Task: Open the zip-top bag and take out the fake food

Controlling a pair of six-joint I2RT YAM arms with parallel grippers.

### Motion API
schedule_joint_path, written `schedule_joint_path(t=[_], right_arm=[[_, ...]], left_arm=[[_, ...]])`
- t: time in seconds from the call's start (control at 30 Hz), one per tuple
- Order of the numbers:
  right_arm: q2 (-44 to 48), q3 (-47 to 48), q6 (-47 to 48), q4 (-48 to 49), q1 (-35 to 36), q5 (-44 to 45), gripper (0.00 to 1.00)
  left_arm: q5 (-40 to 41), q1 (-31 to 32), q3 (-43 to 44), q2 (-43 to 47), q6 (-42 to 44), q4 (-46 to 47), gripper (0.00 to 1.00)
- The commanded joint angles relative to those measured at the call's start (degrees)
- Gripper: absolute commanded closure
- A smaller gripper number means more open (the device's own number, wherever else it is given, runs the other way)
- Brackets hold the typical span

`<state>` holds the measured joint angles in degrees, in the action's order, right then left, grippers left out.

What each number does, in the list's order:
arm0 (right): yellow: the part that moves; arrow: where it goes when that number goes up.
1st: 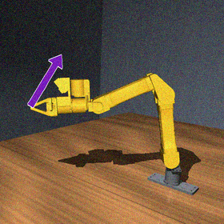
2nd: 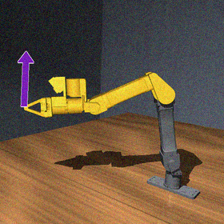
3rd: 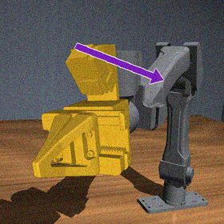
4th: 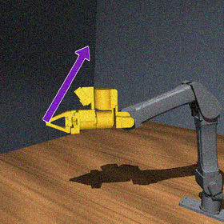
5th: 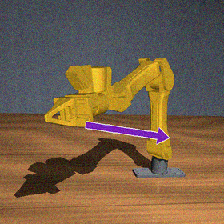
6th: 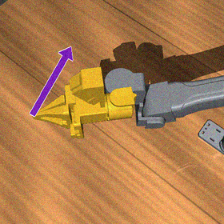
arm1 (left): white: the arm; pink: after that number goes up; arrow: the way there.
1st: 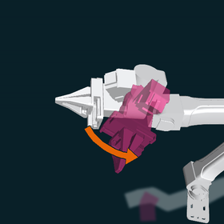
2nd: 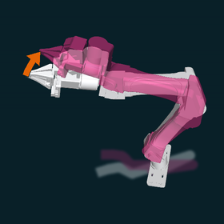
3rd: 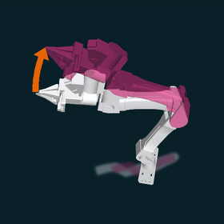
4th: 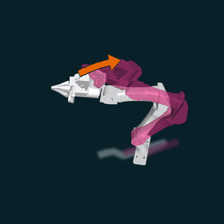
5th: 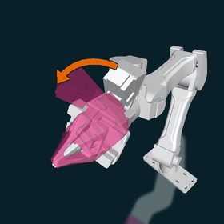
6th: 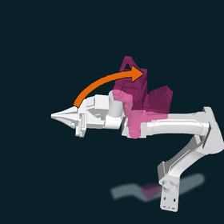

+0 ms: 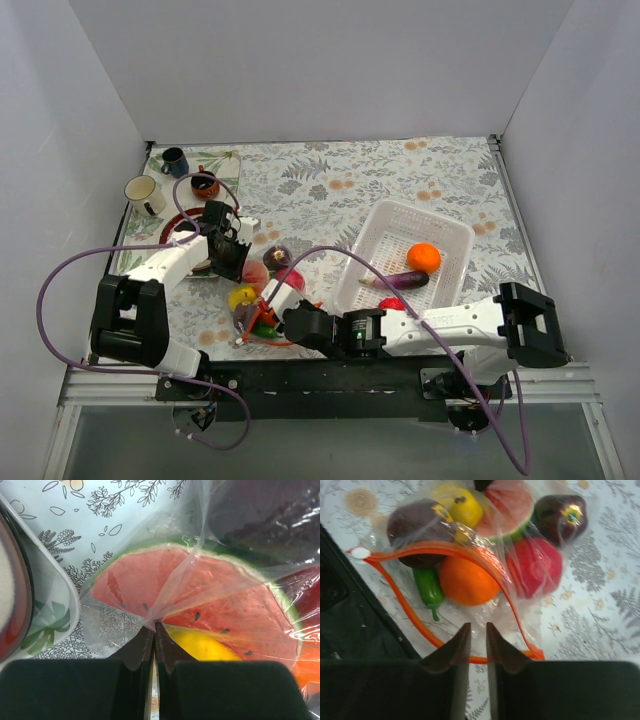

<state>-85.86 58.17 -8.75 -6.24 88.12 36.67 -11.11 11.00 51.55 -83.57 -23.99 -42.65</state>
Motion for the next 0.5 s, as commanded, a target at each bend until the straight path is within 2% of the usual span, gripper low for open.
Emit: schedule_joint_path(t=[0.0, 0.1, 0.3, 0.47], right_arm=[[-3.68, 0.01, 1.64, 10.98, -1.62, -8.09, 0.53], [-6.59, -0.60, 0.23, 13.53, -3.99, -11.70, 0.40], [-11.07, 0.53, -1.09, 13.11, -6.37, -13.29, 0.25], [-13.88, 0.71, -1.18, 14.50, -7.43, -14.42, 0.22]], left_arm=[[1.71, 0.07, -1.63, 0.78, -0.53, 0.99, 1.00], [1.27, 0.07, -1.63, 0.78, -0.62, 0.73, 1.00], [0.66, 0.07, -0.93, 1.30, -0.62, 0.03, 1.00], [-0.84, 0.16, -0.22, 0.95, -1.23, -0.94, 1.00]])
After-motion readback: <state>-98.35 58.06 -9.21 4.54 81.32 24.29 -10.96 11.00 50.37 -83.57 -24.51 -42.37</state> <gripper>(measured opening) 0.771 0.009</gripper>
